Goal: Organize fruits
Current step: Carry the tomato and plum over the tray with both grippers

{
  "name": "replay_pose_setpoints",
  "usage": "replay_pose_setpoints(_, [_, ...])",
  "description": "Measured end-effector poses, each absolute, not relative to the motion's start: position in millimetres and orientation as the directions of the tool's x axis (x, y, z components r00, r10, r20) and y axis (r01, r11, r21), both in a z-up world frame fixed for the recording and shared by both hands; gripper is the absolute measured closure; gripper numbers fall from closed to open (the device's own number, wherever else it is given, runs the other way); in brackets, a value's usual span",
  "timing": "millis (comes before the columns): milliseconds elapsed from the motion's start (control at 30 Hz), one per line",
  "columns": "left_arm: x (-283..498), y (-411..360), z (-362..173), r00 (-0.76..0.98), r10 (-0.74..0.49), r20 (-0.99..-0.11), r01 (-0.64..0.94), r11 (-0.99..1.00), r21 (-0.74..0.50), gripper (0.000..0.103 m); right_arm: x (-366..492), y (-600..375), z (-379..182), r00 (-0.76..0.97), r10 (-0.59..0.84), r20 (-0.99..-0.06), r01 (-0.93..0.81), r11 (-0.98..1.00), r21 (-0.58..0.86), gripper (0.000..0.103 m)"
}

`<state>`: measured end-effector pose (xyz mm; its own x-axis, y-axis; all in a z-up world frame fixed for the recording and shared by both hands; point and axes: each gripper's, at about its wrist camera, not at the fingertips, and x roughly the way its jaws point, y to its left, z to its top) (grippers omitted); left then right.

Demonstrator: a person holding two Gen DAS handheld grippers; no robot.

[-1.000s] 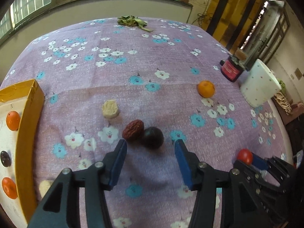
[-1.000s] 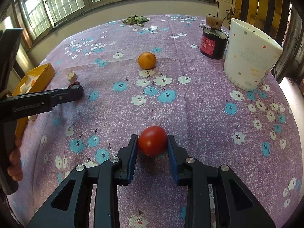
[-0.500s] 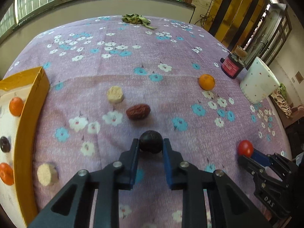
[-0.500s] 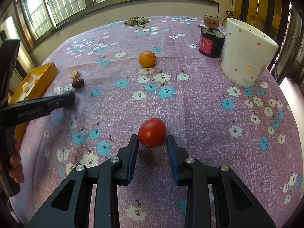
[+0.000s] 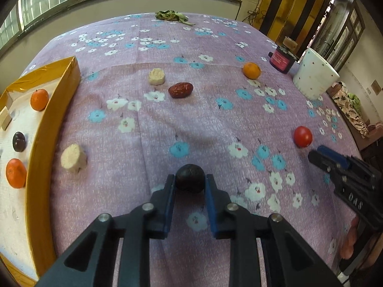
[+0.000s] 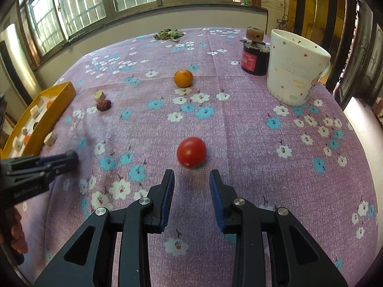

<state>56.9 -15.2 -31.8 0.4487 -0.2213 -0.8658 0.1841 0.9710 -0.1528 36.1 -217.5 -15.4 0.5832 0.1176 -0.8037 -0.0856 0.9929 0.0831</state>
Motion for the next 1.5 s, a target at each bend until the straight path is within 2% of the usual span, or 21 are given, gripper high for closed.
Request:
replay_pose_setpoints(100, [52,-12,-30,0.456,-0.229,-0.860,0.187,0.969,-0.159,0.076,48,-219,-17,0.572,0.155,-0.805,-0.090,0.988,0.126,0.067])
replay_pose_setpoints(167, [51,-9,-31,0.452,-0.234,-0.861,0.180,0.969,-0.169,0.076,57,-215,-21,0.569,0.121,-0.813,-0.088,0.992,0.087,0.067])
replay_pose_setpoints(200, [52,-8,-32,0.448,-0.240,-0.861,0.176,0.968,-0.178,0.076,60,-214,-24,0.565,0.116,-0.817,-0.092,0.993,0.077,0.068])
replay_pose_setpoints(233, [52,-6,-33,0.442,-0.246,-0.863,0.173,0.967,-0.188,0.076,64,-212,-27,0.561,0.110,-0.821,-0.096,0.993,0.068,0.075])
replay_pose_setpoints(400, [52,-1,-33,0.437,-0.267,-0.859,0.168,0.962,-0.214,0.076,63,-203,-27,0.575,0.040,-0.817,-0.081,0.997,-0.009,0.075])
replay_pose_setpoints(833, [36,1,-16,0.447,-0.276,-0.851,0.212,0.957,-0.199,0.076,17,-189,17,0.624,0.095,-0.776,-0.113,0.993,0.031,0.075])
replay_pose_setpoints(1500, [23,73,21,0.528,-0.244,-0.814,0.135,0.970,-0.204,0.076,13,-97,23,0.585,0.161,-0.795,-0.234,0.972,0.025,0.075])
